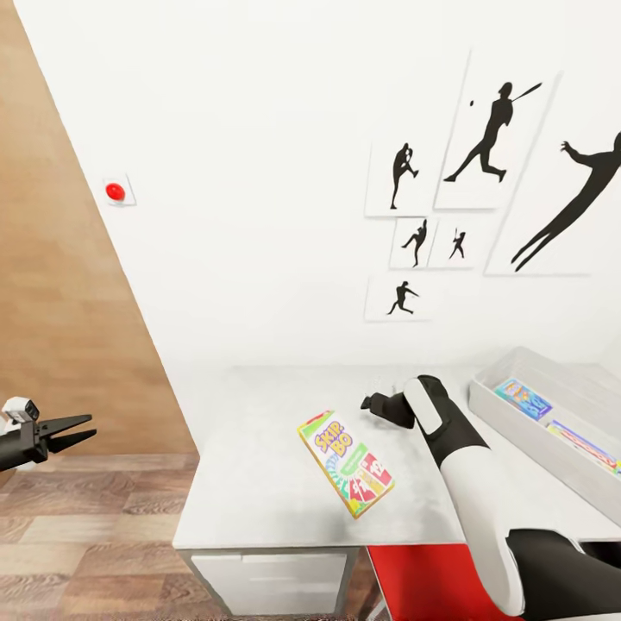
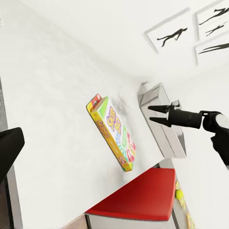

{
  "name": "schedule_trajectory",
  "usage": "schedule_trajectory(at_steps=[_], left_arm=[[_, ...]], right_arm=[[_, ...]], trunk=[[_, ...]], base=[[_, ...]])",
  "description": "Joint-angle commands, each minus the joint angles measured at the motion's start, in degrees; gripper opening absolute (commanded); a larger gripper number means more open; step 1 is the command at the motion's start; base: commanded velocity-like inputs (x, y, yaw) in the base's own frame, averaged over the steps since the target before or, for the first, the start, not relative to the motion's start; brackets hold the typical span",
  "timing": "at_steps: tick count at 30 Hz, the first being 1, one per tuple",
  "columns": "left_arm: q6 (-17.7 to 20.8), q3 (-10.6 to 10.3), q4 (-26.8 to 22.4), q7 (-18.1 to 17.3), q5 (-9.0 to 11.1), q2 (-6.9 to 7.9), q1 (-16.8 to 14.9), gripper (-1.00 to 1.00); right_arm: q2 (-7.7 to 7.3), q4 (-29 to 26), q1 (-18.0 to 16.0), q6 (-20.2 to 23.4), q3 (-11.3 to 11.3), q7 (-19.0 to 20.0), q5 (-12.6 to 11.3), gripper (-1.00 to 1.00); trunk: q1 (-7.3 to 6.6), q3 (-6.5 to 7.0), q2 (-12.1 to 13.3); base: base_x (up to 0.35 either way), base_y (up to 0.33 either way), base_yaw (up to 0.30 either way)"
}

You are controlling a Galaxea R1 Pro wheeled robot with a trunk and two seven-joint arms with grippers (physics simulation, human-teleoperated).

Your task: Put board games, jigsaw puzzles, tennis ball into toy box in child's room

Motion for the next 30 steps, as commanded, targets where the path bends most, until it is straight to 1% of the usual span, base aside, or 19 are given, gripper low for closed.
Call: schedule_trajectory(at_steps=[1,16,30], left_arm=[[0.6,-0.3,0.0,-0.2,0.2,0.05,-0.1,1.00],[0.6,-0.3,0.1,-0.2,0.2,0.05,-0.1,1.00],[0.6,-0.4,0.0,-0.2,0.2,-0.02,-0.1,1.00]], right_arm=[[-0.01,0.0,0.0,0.2,-0.2,-0.5,-0.6,1.00],[-0.25,0.9,0.5,0.4,-0.2,-0.6,-0.6,1.00],[0.15,1.0,0.7,1.3,0.2,-0.6,-0.6,1.00]], trunk=[[0.03,-0.22,-0.1],[0.03,-1.64,-0.1],[0.03,-2.97,-0.1]], base=[[0.000,0.000,0.000],[0.000,0.000,0.000],[0.000,0.000,0.000]])
